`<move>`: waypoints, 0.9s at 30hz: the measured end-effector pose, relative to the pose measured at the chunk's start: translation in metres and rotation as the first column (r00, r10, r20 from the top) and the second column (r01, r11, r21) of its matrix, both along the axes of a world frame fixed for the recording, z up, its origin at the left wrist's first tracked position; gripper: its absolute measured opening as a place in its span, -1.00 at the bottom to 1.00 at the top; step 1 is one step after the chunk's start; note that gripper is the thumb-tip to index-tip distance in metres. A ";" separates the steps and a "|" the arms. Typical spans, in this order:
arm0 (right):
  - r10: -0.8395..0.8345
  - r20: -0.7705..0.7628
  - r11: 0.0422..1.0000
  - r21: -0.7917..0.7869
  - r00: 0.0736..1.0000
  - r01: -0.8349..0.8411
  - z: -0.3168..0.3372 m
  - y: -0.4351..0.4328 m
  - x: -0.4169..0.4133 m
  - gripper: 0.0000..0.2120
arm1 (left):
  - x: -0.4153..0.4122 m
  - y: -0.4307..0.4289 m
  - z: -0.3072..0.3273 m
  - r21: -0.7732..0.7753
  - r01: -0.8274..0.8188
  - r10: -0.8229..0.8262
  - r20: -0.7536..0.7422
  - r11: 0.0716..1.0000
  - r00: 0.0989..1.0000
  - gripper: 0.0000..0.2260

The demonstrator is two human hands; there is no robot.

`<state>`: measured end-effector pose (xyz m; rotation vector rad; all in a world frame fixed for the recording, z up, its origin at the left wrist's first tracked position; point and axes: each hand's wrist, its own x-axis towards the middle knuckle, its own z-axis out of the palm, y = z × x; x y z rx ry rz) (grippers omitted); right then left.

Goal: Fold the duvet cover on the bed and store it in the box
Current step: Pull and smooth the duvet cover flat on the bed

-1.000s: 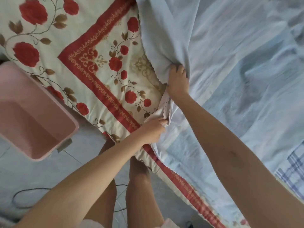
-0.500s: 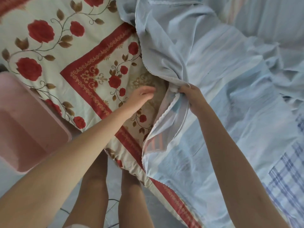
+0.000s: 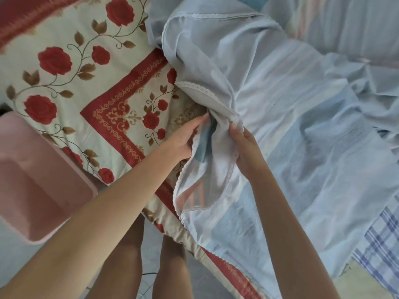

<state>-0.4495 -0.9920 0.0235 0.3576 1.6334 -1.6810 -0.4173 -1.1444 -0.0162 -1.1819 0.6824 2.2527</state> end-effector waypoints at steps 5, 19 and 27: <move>-0.377 0.120 0.913 -0.120 0.919 0.390 -0.007 -0.004 0.014 -0.64 | -0.011 -0.016 0.005 -0.285 -0.017 0.020 0.009 0.958 1.000 -0.84; 0.136 -0.545 0.476 0.768 0.827 0.428 -0.057 -0.032 0.003 -0.41 | 0.021 -0.094 -0.044 -0.728 0.485 -0.444 0.272 0.485 0.853 -0.87; 0.617 -0.253 0.456 0.887 0.745 -0.077 -0.056 -0.109 -0.072 -0.24 | -0.023 -0.085 -0.043 -0.301 0.477 -0.473 0.091 0.825 0.876 -0.64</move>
